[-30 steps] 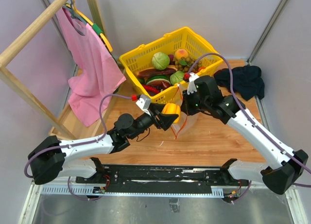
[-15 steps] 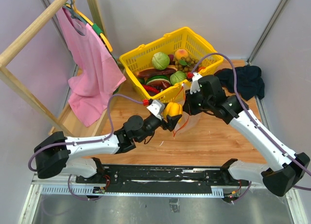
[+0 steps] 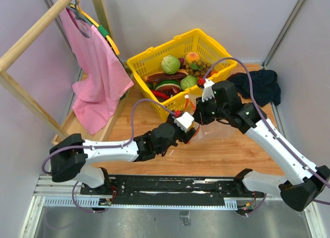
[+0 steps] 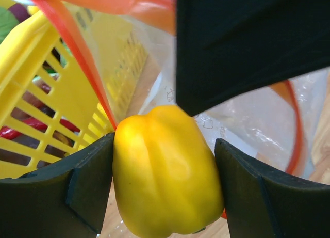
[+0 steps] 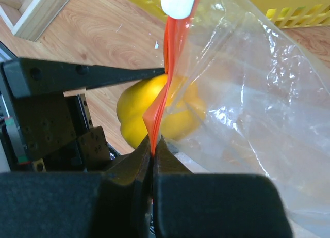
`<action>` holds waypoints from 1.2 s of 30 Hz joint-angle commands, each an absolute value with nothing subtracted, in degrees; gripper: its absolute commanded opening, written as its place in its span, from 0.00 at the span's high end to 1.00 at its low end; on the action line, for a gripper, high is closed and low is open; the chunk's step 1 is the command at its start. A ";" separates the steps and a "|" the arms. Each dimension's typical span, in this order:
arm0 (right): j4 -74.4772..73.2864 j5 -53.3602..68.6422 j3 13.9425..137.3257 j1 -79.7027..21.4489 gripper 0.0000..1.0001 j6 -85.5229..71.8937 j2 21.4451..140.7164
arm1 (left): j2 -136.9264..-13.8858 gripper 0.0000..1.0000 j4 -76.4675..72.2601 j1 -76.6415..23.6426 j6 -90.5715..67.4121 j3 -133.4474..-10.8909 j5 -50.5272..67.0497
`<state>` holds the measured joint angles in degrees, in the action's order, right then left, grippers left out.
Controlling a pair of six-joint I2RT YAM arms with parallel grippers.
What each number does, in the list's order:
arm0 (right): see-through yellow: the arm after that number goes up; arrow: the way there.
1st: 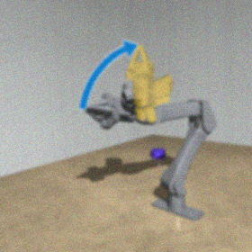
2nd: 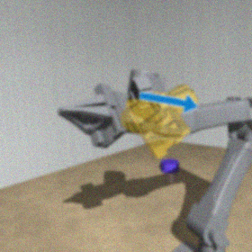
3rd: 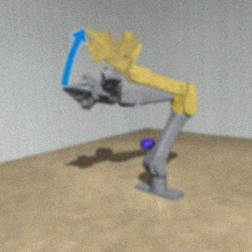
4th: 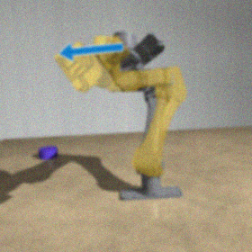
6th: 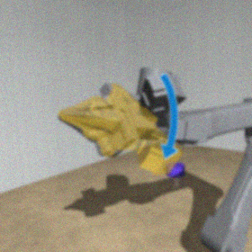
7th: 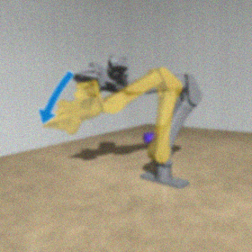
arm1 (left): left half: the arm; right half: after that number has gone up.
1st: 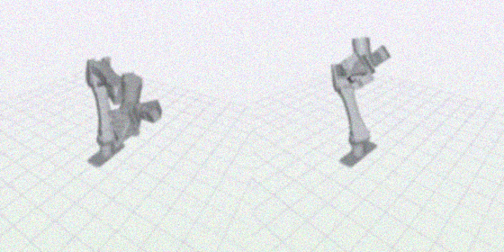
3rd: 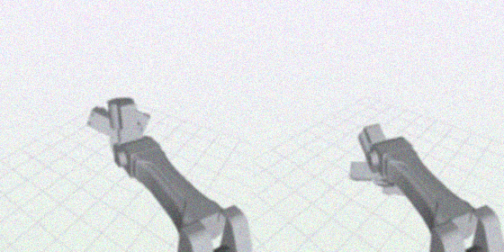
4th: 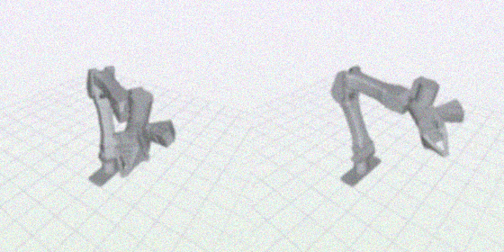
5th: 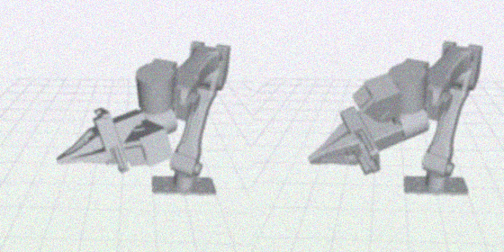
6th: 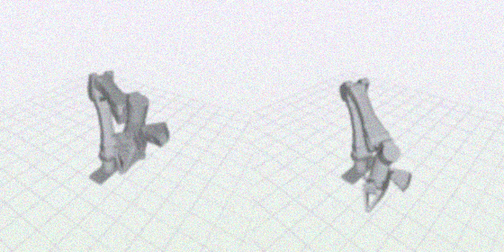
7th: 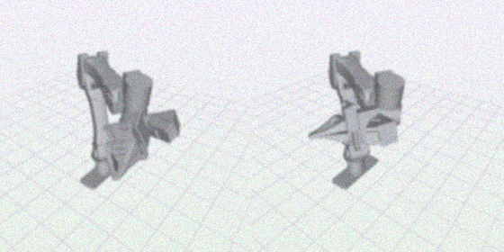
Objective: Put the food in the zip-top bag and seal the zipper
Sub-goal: Place the fake vegetable in the zipper food storage bag.
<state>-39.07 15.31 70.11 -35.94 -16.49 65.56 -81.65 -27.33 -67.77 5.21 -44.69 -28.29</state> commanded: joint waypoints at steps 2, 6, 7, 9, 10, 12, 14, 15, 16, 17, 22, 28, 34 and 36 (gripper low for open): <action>-37.72 16.15 69.70 -35.89 0.99 -16.99 64.26 | -78.56 0.35 -29.22 -70.31 9.31 -44.48 -23.81; -36.86 16.85 68.89 -35.71 0.99 -17.51 64.23 | -76.51 0.32 -31.92 -70.94 10.24 -42.94 -21.24; -36.71 17.25 68.76 -35.68 0.99 -17.54 64.21 | -75.64 0.32 -32.85 -70.98 10.73 -42.34 -20.73; -36.74 17.88 68.56 -35.61 0.99 -17.65 64.21 | -73.63 0.31 -35.87 -70.93 12.44 -40.24 -19.29; -36.69 18.04 68.39 -35.60 0.99 -17.59 64.14 | -72.63 0.31 -37.29 -70.97 13.56 -39.08 -18.12; -36.74 18.31 68.33 -35.51 0.99 -17.44 63.72 | -71.42 0.30 -38.62 -70.93 15.56 -37.73 -15.36; -36.77 18.85 68.48 -35.29 1.00 -17.33 63.44 | -71.23 0.29 -38.04 -70.93 16.84 -37.63 -13.39; -36.81 19.49 68.58 -35.25 0.99 -17.18 63.39 | -71.54 0.29 -37.35 -70.95 17.41 -37.80 -12.45; -36.73 20.41 68.65 -35.24 1.00 -17.20 63.48 | -71.85 0.29 -36.88 -70.93 17.97 -37.95 -11.76; -36.60 21.58 68.70 -35.21 0.99 -17.18 63.54 | -72.23 0.28 -36.60 -70.94 18.30 -38.09 -11.05; -35.25 25.74 68.08 -35.27 1.00 -17.71 63.74 | -75.36 0.26 -34.80 -70.93 19.09 -39.65 -12.15; -35.95 26.38 68.06 -34.89 1.00 -17.10 62.42 | -81.09 0.20 -26.54 -70.94 18.13 -44.89 -21.74; -36.55 24.79 67.38 -33.69 1.00 -16.85 61.76 | -78.37 0.01 -24.67 -70.94 15.38 -45.80 -19.70; -36.56 24.24 67.08 -33.21 0.99 -16.85 61.77 | -76.81 0.01 -24.23 -70.98 14.55 -46.07 -18.58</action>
